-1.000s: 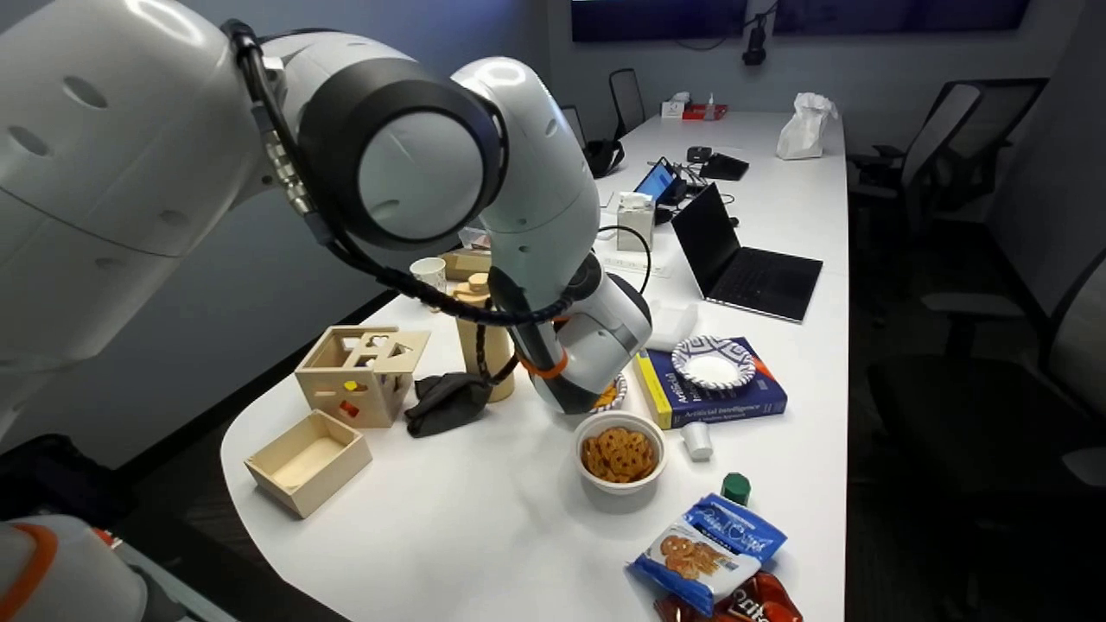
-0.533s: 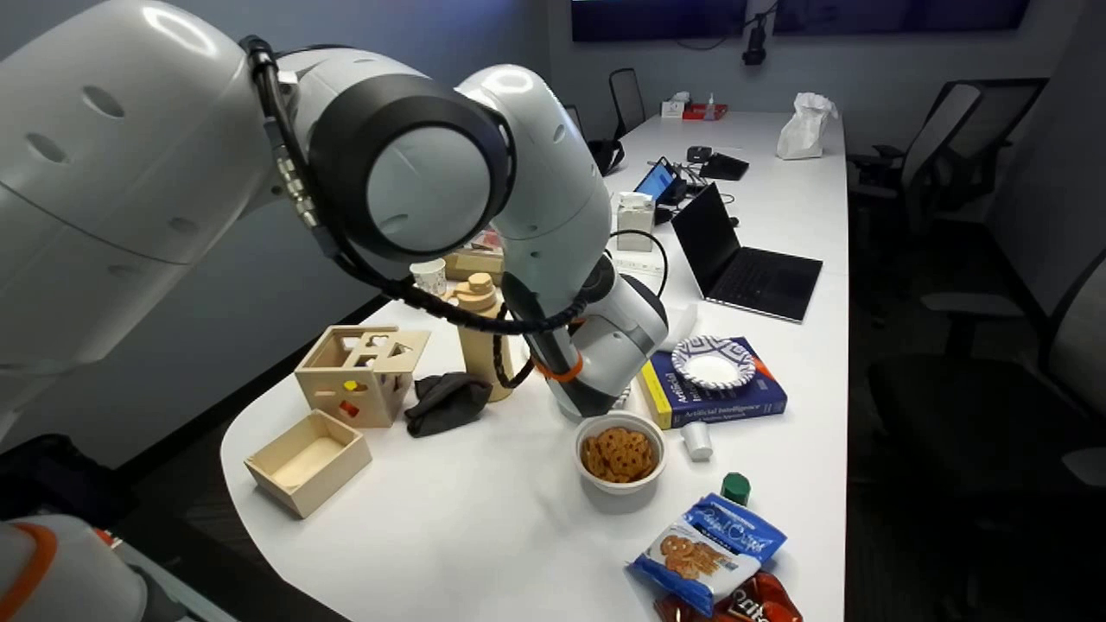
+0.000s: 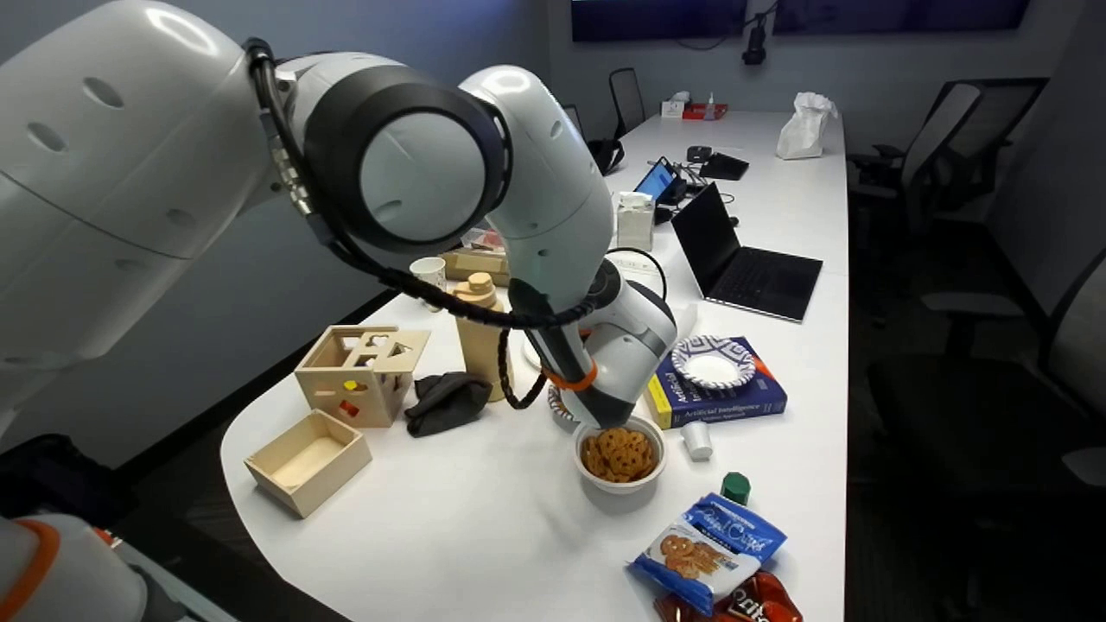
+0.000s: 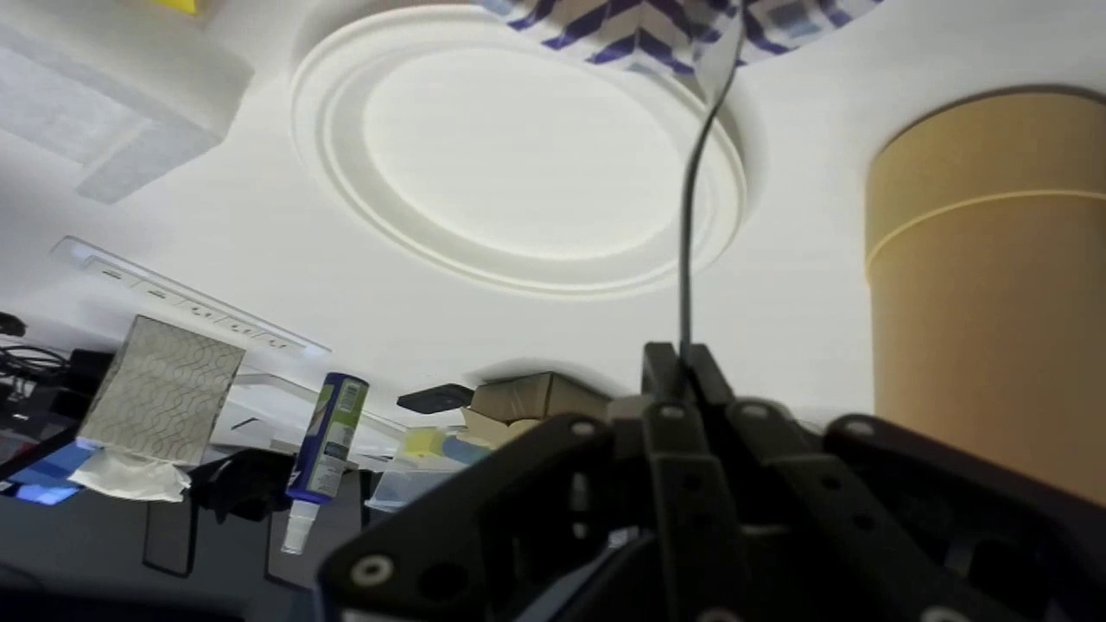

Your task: Stir the contents in the bowl

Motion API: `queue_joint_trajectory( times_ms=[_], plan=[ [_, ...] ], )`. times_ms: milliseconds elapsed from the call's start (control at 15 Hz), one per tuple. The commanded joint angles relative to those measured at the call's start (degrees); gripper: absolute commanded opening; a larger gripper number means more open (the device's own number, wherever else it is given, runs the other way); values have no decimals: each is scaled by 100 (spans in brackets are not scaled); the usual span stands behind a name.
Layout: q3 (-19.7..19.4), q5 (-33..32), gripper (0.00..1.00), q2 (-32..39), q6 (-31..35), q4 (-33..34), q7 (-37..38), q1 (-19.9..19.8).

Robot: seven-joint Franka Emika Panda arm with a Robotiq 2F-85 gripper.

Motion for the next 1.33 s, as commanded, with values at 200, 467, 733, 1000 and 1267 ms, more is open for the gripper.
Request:
queue_joint_trajectory(
  times_ms=[200, 467, 733, 1000, 1267],
  plan=[
    [-113, -439, 1, 266, 786, 498, 540, 154],
    [-38, -288, 1, 419, 1004, 694, 450, 105],
    [-783, 801, 1, 465, 1313, 686, 185, 655],
    [-1139, 1062, 1, 352, 1074, 573, 319, 938],
    [-1228, 466, 1, 212, 964, 500, 734, 996]
  ],
)
